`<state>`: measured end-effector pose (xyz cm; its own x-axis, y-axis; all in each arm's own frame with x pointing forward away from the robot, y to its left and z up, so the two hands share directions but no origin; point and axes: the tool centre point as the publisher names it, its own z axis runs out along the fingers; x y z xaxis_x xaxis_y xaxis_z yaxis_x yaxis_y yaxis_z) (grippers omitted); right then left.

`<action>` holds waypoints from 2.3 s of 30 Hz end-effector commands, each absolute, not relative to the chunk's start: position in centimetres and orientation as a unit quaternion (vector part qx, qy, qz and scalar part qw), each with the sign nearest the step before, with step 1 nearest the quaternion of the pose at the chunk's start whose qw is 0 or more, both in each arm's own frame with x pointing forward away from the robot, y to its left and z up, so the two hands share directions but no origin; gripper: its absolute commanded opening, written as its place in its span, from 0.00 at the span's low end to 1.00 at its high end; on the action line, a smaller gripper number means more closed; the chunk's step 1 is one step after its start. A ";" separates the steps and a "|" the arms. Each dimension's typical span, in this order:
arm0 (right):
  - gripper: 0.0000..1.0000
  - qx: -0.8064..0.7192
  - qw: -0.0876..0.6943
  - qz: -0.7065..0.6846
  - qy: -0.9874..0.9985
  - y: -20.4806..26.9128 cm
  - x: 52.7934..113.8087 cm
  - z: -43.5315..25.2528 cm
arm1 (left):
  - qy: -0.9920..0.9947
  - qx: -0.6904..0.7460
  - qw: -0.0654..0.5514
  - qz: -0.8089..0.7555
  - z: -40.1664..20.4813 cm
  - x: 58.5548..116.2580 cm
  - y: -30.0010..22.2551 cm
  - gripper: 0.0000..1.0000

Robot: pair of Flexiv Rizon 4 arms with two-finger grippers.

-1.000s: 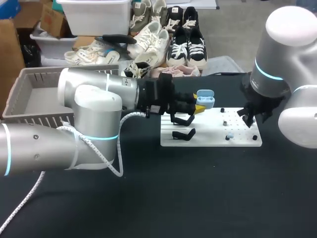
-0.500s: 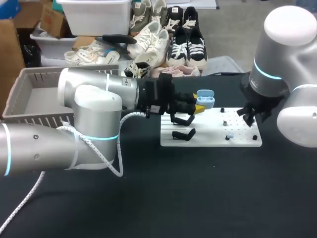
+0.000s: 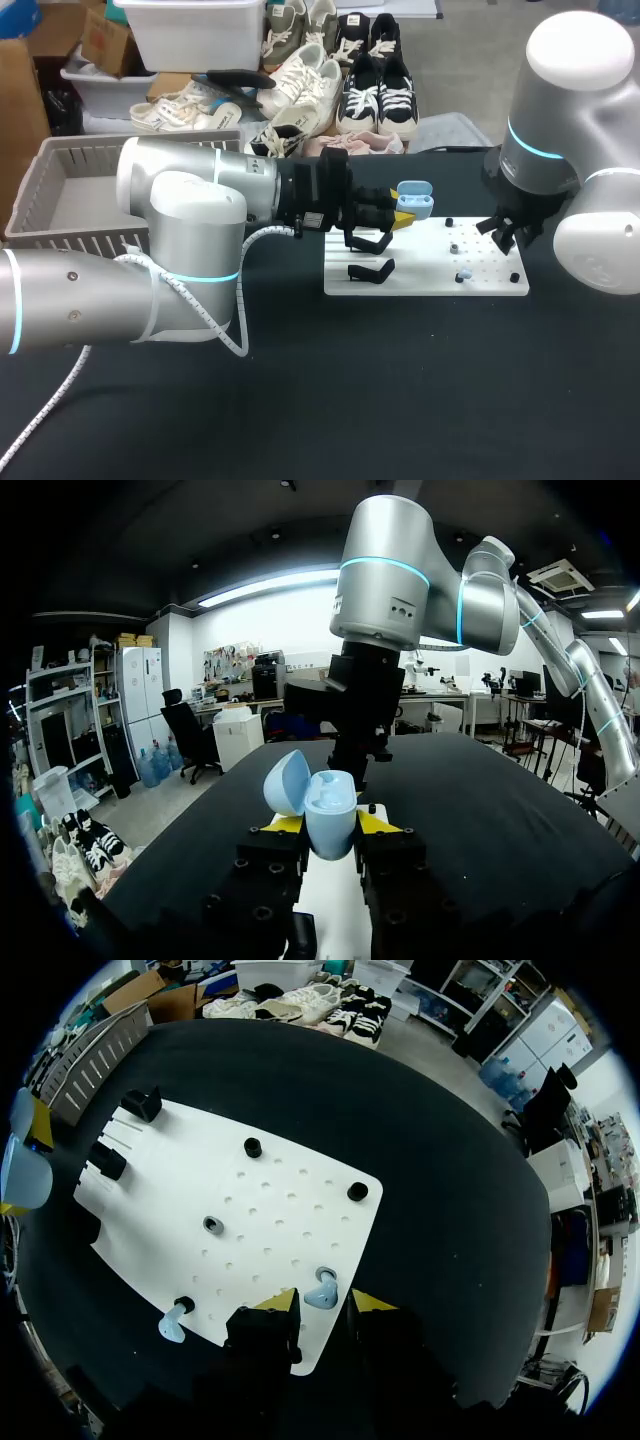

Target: Pick up each earbud case from the left stands, insert the matching earbuds, close the lid, and place the case in the box.

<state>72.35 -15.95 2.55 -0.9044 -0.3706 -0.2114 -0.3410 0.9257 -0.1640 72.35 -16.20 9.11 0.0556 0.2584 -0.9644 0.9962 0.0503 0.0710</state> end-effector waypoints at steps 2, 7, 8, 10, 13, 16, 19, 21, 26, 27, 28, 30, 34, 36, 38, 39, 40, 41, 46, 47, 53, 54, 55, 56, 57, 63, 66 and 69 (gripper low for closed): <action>0.29 -0.182 0.116 -0.065 0.974 -15.6 72.5 2.5 | 0.559 0.560 0.464 -0.398 9.1 72.2 -16.2 0.00; 0.30 -0.180 0.117 -0.065 0.975 -15.5 72.5 2.5 | 0.559 0.560 0.464 -0.398 9.1 72.2 -16.2 0.00; 0.30 -0.179 0.117 -0.065 0.975 -15.5 72.5 2.5 | 0.559 0.560 0.464 -0.398 9.1 72.2 -16.2 0.00; 0.30 -0.179 0.116 -0.064 0.975 -15.5 72.5 2.4 | 0.559 0.560 0.464 -0.398 9.1 72.2 -16.2 0.00; 0.29 -0.178 0.115 -0.064 0.975 -15.4 72.4 2.3 | 0.559 0.560 0.464 -0.398 9.1 72.2 -16.2 0.00; 0.29 -0.176 0.114 -0.064 0.976 -15.5 72.4 2.3 | 0.559 0.560 0.464 -0.398 9.1 72.2 -16.2 0.00; 0.28 -0.175 0.113 -0.064 0.976 -15.6 72.4 2.3 | 0.559 0.560 0.464 -0.398 9.1 72.2 -16.2 0.00; 0.28 -0.175 0.113 -0.065 0.976 -15.6 72.4 2.3 | 0.559 0.560 0.464 -0.398 9.1 72.2 -16.2 0.00; 0.28 -0.174 0.113 -0.065 0.976 -15.8 72.5 2.3 | 0.559 0.560 0.464 -0.398 9.1 72.2 -16.2 0.00; 0.27 -0.174 0.113 -0.065 0.976 -15.8 72.6 2.3 | 0.559 0.560 0.464 -0.398 9.1 72.2 -16.2 0.00; 0.27 -0.174 0.113 -0.065 0.976 -15.8 72.6 2.3 | 0.559 0.560 0.464 -0.398 9.1 72.2 -16.2 0.00; 0.26 -0.174 0.113 -0.065 0.976 -15.8 72.7 2.2 | 0.559 0.560 0.464 -0.398 9.1 72.2 -16.2 0.00; 0.20 -0.175 0.113 -0.064 0.976 -15.7 72.8 2.2 | 0.559 0.560 0.464 -0.398 9.1 72.2 -16.2 0.00; 0.19 -0.175 0.112 -0.064 0.976 -15.7 72.8 2.2 | 0.559 0.560 0.464 -0.398 9.1 72.2 -16.2 0.00; 0.16 -0.175 0.111 -0.064 0.976 -15.7 72.8 2.1 | 0.559 0.560 0.464 -0.398 9.1 72.2 -16.2 0.00; 0.14 -0.174 0.111 -0.065 0.976 -15.7 72.7 2.1 | 0.559 0.560 0.464 -0.398 9.1 72.2 -16.2 0.00; 0.13 -0.174 0.110 -0.065 0.976 -15.7 72.7 2.1 | 0.559 0.560 0.464 -0.398 9.1 72.2 -16.2 0.00; 0.11 -0.174 0.110 -0.065 0.976 -15.7 72.7 2.1 | 0.559 0.560 0.464 -0.398 9.1 72.2 -16.2 0.00; 0.00 -0.173 0.108 -0.066 0.977 -15.6 72.6 2.2 | 0.559 0.560 0.464 -0.398 9.1 72.2 -16.2 0.00; 0.00 -0.172 0.107 -0.066 0.977 -15.6 72.5 2.4 | 0.559 0.560 0.464 -0.398 9.1 72.2 -16.2 0.00; 0.00 -0.167 0.114 -0.069 0.977 -15.5 71.6 4.0 | 0.559 0.560 0.464 -0.398 9.1 72.2 -16.2 0.00; 0.00 -0.167 0.115 -0.069 0.977 -15.4 71.4 4.3 | 0.559 0.560 0.464 -0.398 9.1 72.2 -16.2 0.00; 0.00 -0.167 0.116 -0.069 0.977 -15.3 71.2 4.5 | 0.559 0.560 0.464 -0.398 9.1 72.2 -16.2 0.00; 0.00 -0.168 0.116 -0.069 0.976 -15.1 71.0 4.6 | 0.559 0.560 0.464 -0.398 9.1 72.2 -16.2 0.00; 0.00 -0.169 0.117 -0.069 0.976 -15.0 70.7 4.8 | 0.559 0.560 0.464 -0.398 9.1 72.2 -16.2 0.00; 0.00 -0.176 0.114 -0.076 0.975 -14.2 69.5 5.7 | 0.559 0.560 0.464 -0.398 9.1 72.2 -16.2 0.00; 0.00 -0.176 0.114 -0.076 0.975 -14.2 69.5 5.7 | 0.559 0.560 0.464 -0.398 9.1 72.2 -16.2 0.00; 0.00 -0.176 0.114 -0.076 0.975 -14.2 69.5 5.7 | 0.559 0.560 0.464 -0.398 9.1 72.2 -16.2 0.00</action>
<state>69.75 -14.16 5.77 -0.9127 -0.3629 -0.1879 -0.3301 0.9257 -0.1845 72.34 -16.20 9.11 0.0556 0.2584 -0.9644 0.9962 0.0503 0.0710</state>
